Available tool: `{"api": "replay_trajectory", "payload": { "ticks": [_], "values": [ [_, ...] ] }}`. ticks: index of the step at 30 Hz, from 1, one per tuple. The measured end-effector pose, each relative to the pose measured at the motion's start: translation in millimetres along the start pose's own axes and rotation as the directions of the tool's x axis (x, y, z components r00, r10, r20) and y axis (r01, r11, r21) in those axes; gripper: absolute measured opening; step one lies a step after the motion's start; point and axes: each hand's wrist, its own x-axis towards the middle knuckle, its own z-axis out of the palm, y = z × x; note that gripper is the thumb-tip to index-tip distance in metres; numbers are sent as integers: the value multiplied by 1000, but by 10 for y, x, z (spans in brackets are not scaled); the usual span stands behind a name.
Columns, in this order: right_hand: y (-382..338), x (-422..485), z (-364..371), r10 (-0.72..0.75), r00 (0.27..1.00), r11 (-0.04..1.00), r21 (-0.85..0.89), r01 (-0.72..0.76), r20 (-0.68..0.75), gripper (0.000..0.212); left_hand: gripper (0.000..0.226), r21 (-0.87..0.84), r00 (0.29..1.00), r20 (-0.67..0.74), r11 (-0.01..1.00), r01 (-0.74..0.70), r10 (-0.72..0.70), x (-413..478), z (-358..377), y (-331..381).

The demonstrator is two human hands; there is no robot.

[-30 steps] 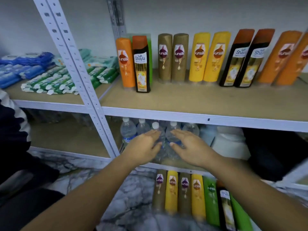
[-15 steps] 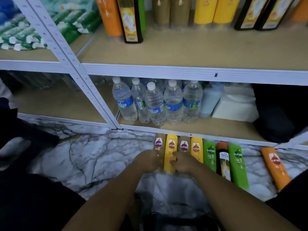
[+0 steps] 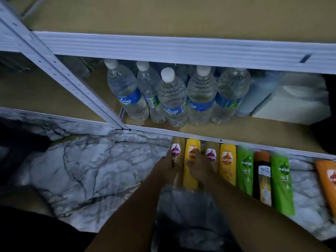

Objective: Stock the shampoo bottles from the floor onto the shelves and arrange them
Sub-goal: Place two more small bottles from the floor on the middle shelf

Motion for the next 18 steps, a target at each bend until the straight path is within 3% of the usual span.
{"api": "replay_trajectory", "payload": {
  "ticks": [6,13,18],
  "values": [
    [10,112,242,27,996,996,87,-20,-89,62,50,-167,984,-101,978,126,-144,222,80,-84],
    [-29,234,341,106,994,970,220,-105,9,98,89,-305,969,-81,931,200,-234,385,203,-572],
    [31,282,415,141,985,966,202,-159,99,87,93,-367,970,-40,907,207,-238,254,176,-594]
  ]
}}
